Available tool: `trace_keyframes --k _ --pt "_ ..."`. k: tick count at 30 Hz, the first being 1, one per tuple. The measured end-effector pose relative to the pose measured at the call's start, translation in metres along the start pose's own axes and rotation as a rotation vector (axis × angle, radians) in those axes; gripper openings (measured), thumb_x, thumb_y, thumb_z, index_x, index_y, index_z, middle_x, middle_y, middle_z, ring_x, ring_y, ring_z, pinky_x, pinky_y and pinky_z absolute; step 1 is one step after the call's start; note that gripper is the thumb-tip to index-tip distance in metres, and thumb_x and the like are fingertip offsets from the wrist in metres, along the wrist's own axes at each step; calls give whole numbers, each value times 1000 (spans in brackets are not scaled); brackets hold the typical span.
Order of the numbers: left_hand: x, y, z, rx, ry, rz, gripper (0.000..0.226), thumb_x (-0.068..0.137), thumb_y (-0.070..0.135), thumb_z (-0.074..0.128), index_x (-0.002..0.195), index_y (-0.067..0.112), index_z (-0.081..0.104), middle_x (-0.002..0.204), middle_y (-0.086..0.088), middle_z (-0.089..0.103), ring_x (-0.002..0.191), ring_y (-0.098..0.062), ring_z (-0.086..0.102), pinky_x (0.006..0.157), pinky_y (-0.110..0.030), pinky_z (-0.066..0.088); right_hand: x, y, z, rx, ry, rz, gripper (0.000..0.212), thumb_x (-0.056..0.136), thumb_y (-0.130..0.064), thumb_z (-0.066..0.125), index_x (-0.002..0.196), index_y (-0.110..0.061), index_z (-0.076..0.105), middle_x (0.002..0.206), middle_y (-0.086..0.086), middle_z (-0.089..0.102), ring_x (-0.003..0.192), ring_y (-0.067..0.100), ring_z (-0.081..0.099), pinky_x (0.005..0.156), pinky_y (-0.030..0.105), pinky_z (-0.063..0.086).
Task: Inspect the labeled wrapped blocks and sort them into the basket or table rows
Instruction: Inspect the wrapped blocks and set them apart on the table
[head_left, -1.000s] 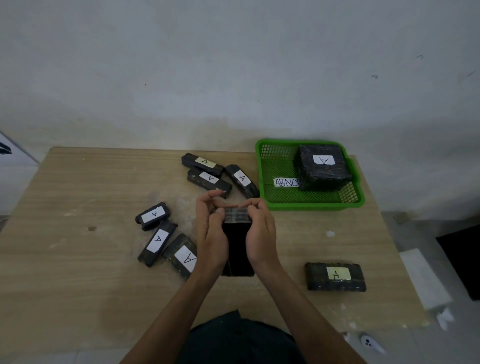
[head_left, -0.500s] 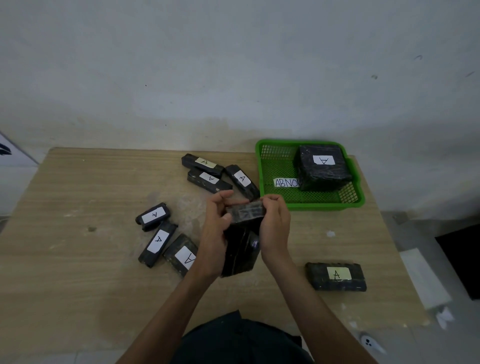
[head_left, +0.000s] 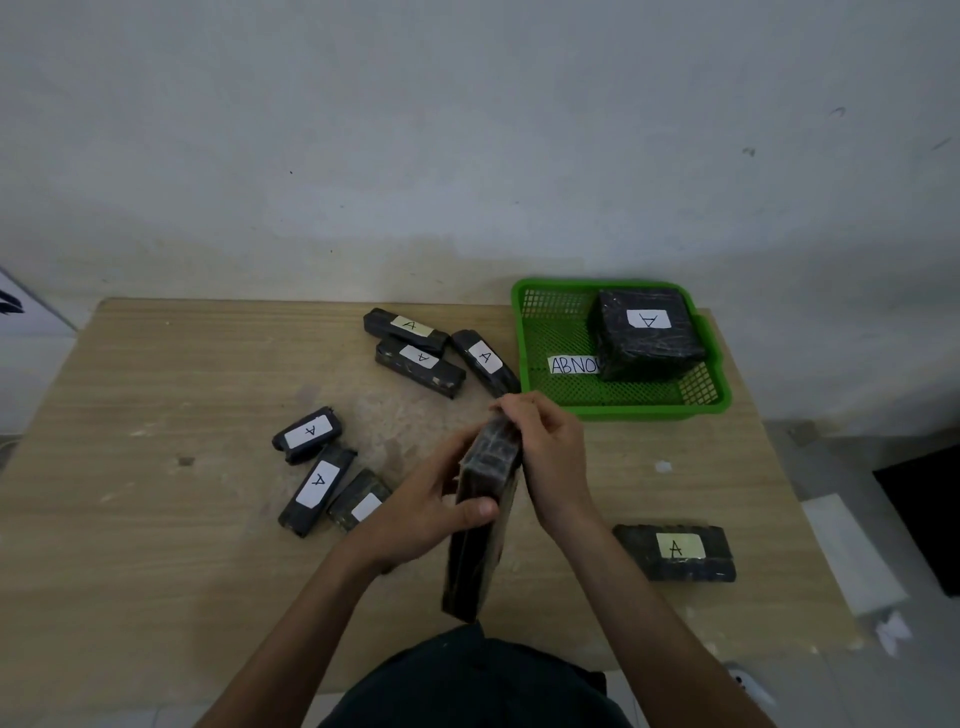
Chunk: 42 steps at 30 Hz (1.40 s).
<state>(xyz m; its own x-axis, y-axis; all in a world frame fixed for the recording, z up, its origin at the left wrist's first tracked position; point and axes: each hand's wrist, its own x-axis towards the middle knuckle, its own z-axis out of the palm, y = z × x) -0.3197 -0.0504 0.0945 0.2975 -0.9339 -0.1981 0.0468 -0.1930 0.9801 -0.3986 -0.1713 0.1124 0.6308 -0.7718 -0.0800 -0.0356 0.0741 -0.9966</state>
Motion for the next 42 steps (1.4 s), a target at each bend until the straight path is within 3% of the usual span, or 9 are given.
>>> trace_keyframes --k 2,4,7,12,17,22,26,37,42 --pt "1 -2 -2 1 40 3 88 55 71 73 128 30 44 123 4 60 116 -15 58 98 -40 47 -3 -3 -6 -119 -196 -27 37 67 -45 66 96 -23 70 98 -1 69 90 7 63 78 21 50" --pt "1 -4 -6 11 72 9 87 55 67 76 127 29 45 121 2 60 114 -19 58 96 -43 49 -4 -8 -17 -207 -393 5 72 56 -48 79 121 -27 57 122 1 61 110 9 60 92 26 51" --pt "1 -4 -12 132 104 41 92 54 68 76 131 29 42 124 4 57 115 -15 56 97 -41 49 -1 -15 -32 -336 -547 -73 101 46 -39 93 134 -24 46 132 -3 51 122 6 52 104 27 44" --pt "6 2 -11 243 116 118 88 58 48 79 133 22 42 124 9 54 111 -6 55 94 -23 47 -3 -16 -31 -425 -463 -301 81 56 -24 90 127 -14 53 116 -2 56 111 11 57 96 26 48" --pt "7 0 -10 279 132 151 87 59 46 79 133 20 42 125 9 54 112 -7 54 95 -20 44 -7 -14 -32 -418 -456 -331 79 59 -33 84 128 -15 51 116 -3 54 111 13 56 96 31 49" --pt "5 -2 -6 316 151 174 84 58 46 80 130 29 41 124 16 52 111 0 54 91 -12 43 -11 -13 -26 -462 -451 -328 90 53 -58 82 126 -14 51 115 -3 53 110 12 55 95 35 49" --pt "5 -2 -5 309 168 195 84 57 45 80 130 32 40 123 19 51 112 0 52 92 -11 41 -12 -11 -26 -457 -404 -376 82 57 -47 85 124 -10 53 114 -1 54 108 16 56 92 40 49" --pt "5 -4 -3 310 177 215 84 55 47 81 127 37 39 120 28 51 112 3 51 91 -9 40 -11 -8 -29 -441 -428 -351 80 59 -37 89 125 -9 52 115 2 54 110 16 56 94 38 49" --pt "6 -12 -3 299 245 155 84 53 51 79 126 34 41 120 20 53 108 6 51 84 -4 40 -10 -4 -30 -469 -484 -182 90 65 -41 84 140 -18 41 130 -7 47 122 4 48 104 26 44"
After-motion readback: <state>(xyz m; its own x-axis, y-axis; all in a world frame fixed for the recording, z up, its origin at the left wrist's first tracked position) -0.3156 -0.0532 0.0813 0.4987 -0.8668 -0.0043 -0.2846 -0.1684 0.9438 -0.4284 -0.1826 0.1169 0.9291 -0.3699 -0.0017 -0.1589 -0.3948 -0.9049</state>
